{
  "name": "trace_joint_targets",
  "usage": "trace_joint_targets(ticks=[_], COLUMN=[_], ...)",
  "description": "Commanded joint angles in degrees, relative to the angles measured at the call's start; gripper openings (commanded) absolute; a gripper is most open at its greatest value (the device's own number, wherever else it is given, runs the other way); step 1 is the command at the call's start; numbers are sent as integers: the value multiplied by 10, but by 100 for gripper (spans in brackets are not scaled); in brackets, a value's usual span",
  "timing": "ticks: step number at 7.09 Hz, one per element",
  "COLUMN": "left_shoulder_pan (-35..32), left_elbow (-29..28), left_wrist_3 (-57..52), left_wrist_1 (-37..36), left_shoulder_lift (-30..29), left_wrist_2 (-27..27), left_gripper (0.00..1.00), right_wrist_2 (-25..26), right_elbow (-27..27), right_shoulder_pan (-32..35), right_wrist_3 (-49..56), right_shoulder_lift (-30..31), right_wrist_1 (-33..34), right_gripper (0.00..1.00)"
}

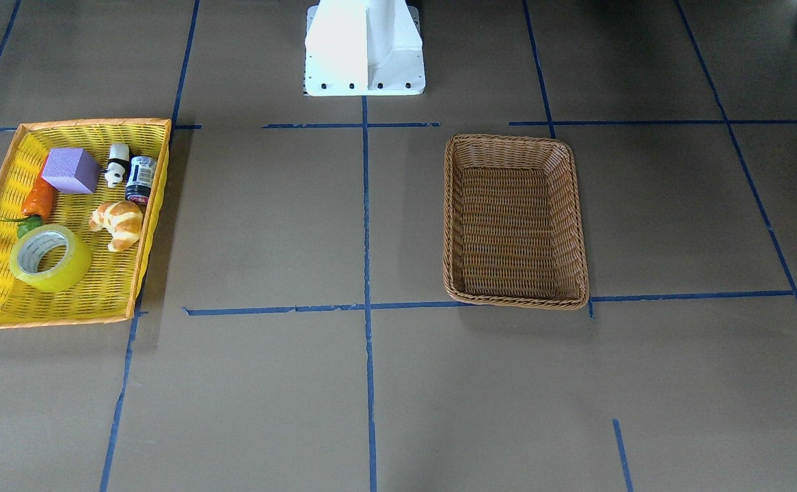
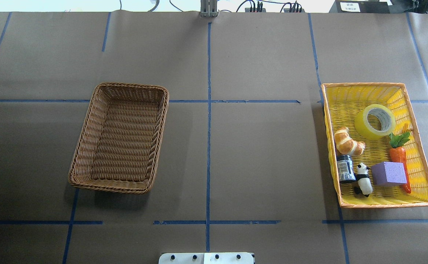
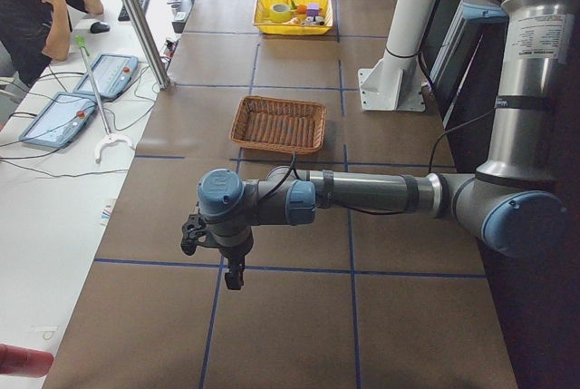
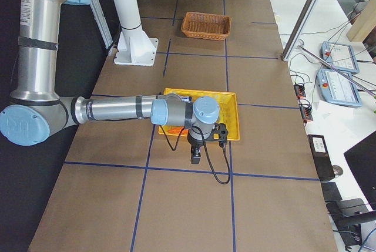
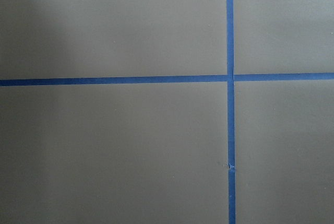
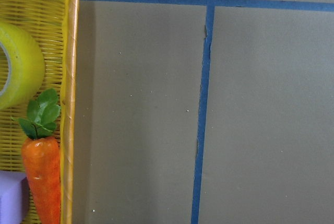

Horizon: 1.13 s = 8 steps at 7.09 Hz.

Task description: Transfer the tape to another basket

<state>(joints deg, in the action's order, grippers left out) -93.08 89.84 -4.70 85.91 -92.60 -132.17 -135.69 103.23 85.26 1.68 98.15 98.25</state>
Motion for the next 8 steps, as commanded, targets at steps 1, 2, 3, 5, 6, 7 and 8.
trace_joint_targets(ticks=[1,2,3,5,6,7,8], left_shoulder_pan=[2,7,8,8,8,8,8], left_elbow=[8,15,17,16,17,17,17], left_wrist_3=[7,3,2,7,7,7,7], left_wrist_1=[-12,-17,-15,-12,-12,-10,-10], left_shoulder_lift=[-3,0,1,3,3,4,6], left_wrist_2=[-3,-6,-5,-6,-7,-6,-20], left_gripper=[100,100,100,100,100,100,100], right_wrist_2=[-1,-2,-2,-3,-4,-4,-5], right_elbow=[0,0,0,0,1,1,1], right_shoulder_pan=[0,0,0,-1,-1,-1,-1], right_wrist_3=[-2,-2,-2,0,0,0,-2], right_shoulder_lift=[0,0,0,0,0,0,0], right_wrist_1=[0,0,0,0,0,0,0], right_gripper=[100,100,100,100,100,100,100])
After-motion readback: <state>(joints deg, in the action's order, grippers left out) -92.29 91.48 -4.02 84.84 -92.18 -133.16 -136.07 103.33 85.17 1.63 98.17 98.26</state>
